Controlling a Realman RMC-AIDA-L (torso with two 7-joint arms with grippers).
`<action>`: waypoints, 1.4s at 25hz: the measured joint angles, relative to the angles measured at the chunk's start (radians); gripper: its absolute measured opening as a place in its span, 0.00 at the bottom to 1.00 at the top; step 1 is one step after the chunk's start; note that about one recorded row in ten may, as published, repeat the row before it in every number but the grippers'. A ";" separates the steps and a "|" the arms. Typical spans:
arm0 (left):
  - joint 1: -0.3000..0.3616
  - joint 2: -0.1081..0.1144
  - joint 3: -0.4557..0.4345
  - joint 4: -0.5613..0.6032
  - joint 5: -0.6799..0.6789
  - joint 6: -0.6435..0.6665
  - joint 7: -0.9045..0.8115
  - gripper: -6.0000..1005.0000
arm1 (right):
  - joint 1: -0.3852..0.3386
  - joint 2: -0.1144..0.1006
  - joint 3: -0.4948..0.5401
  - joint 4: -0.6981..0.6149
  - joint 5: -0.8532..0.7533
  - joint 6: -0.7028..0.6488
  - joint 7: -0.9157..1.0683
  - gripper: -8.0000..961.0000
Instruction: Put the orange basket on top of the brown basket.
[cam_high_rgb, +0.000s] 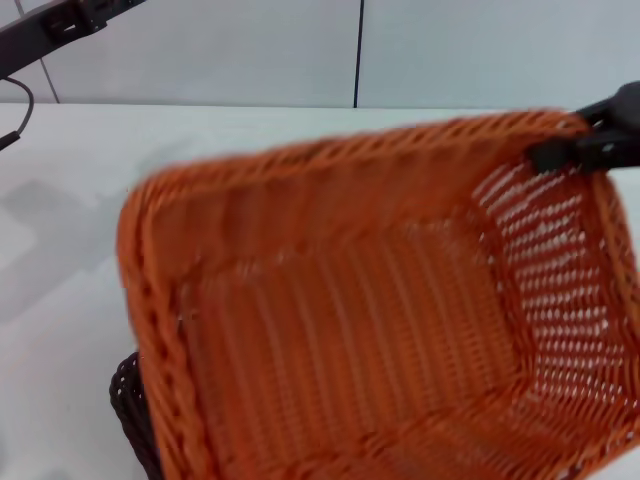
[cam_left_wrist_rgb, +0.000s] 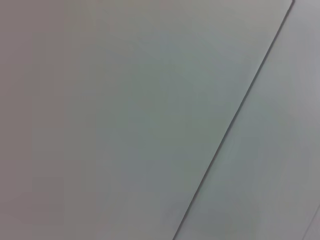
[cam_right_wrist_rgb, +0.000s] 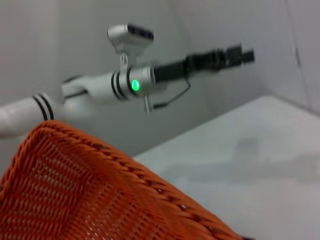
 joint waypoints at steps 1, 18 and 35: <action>0.000 0.000 0.000 0.000 0.000 0.000 0.000 0.85 | 0.000 0.000 0.000 0.000 0.000 0.000 0.000 0.22; -0.004 -0.002 0.007 0.032 -0.012 -0.002 0.009 0.85 | 0.078 0.049 -0.012 0.077 -0.105 0.124 -0.026 0.37; 0.002 -0.003 0.002 0.052 -0.042 -0.007 0.026 0.85 | -0.043 0.120 0.204 0.096 0.027 0.397 -0.160 0.64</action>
